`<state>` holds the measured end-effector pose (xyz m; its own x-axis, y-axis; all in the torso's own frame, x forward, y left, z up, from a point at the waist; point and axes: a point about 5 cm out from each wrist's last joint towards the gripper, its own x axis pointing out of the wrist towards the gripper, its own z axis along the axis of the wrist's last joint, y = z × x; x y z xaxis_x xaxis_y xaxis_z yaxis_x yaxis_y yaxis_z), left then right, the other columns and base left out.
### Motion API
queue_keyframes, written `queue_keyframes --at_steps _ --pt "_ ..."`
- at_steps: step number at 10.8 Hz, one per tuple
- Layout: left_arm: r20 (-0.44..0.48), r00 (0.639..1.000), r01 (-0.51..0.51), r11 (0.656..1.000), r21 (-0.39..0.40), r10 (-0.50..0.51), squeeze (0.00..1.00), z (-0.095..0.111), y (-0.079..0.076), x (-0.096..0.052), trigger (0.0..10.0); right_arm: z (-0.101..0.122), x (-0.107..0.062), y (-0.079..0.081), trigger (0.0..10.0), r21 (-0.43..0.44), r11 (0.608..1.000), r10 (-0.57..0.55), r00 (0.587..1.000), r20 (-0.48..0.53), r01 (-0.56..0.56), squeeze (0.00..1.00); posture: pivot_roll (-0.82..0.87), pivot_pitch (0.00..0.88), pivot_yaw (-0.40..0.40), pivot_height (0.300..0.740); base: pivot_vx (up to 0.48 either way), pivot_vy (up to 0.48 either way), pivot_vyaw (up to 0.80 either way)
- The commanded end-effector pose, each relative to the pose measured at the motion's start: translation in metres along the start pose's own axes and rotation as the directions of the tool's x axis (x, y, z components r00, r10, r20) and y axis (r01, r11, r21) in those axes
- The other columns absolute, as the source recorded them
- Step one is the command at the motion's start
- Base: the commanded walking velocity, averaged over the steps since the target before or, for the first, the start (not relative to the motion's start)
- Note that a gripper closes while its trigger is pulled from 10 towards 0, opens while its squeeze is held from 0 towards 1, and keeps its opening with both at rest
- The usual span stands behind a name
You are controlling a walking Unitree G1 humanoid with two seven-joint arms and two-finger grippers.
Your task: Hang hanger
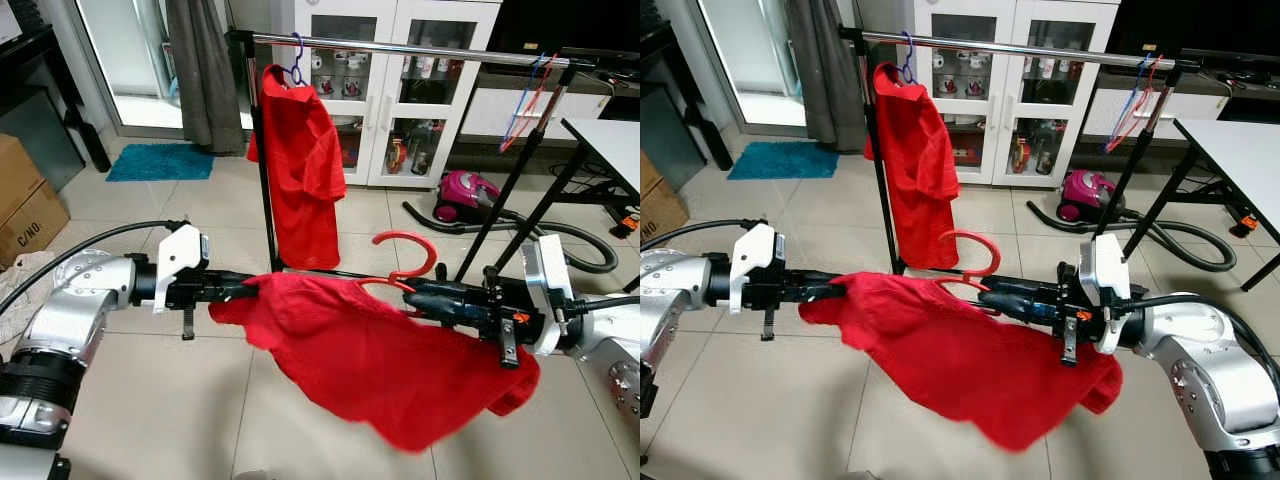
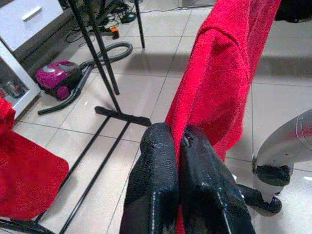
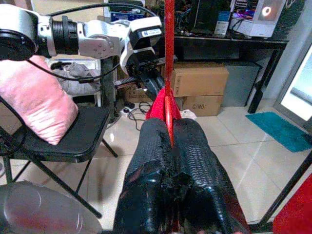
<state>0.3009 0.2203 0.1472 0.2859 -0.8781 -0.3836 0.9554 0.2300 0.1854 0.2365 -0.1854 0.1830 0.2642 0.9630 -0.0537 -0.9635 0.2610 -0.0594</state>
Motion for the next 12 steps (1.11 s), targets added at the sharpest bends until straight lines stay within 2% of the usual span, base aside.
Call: queue_keyframes --at_steps 1,3,5,6,8,10,12 --pt "0.002 1.0 -0.014 1.0 0.013 0.014 0.0 0.004 0.004 -0.003 0.0 0.009 -0.003 -0.001 10.0 -0.035 0.999 0.005 1.0 0.012 -0.005 0.0 0.03 0.0 0.023 0.74 0.0 0.0 0.0" --pt "0.01 0.997 -0.072 0.997 -0.002 0.072 0.0 0.002 0.007 -0.015 0.0 0.008 -0.006 -0.003 10.0 -0.034 0.999 -0.019 1.0 0.013 0.019 0.0 0.03 0.0 0.027 0.74 0.0 0.0 0.0" --pt "-0.007 0.988 -0.154 0.987 -0.034 0.154 0.0 -0.005 0.006 -0.038 0.0 0.007 -0.013 -0.006 10.0 -0.031 0.998 -0.058 0.998 0.014 0.059 0.0 0.03 0.0 0.026 0.74 0.0 0.0 0.0" --pt "-0.011 0.986 -0.166 0.985 -0.038 0.166 0.0 -0.006 0.006 -0.041 0.0 0.007 -0.013 -0.006 10.0 -0.03 0.998 -0.061 0.998 0.014 0.061 0.0 0.03 0.0 0.023 0.74 0.0 0.0 0.0" --pt "0.009 0.964 -0.263 0.963 -0.05 0.264 0.0 -0.004 0.011 -0.059 0.0 0.005 -0.018 -0.01 10.0 -0.029 0.997 -0.076 0.997 0.006 0.076 0.0 0.04 0.0 0.018 0.74 0.0 0.0 0.0" --pt "0.021 0.96 -0.278 0.959 -0.052 0.28 0.0 0.0 0.013 -0.067 0.0 0.002 -0.019 -0.01 10.0 -0.028 0.996 -0.081 0.997 -0.014 0.08 0.0 0.04 0.0 0.014 0.74 0.0 0.0 0.0" --pt "-0.016 0.975 -0.224 0.974 -0.04 0.224 0.0 -0.004 0.005 -0.057 0.0 0.002 -0.018 -0.01 10.0 -0.03 0.996 -0.08 0.997 -0.015 0.08 0.0 0.04 0.0 0.015 0.74 0.0 0.0 0.0"
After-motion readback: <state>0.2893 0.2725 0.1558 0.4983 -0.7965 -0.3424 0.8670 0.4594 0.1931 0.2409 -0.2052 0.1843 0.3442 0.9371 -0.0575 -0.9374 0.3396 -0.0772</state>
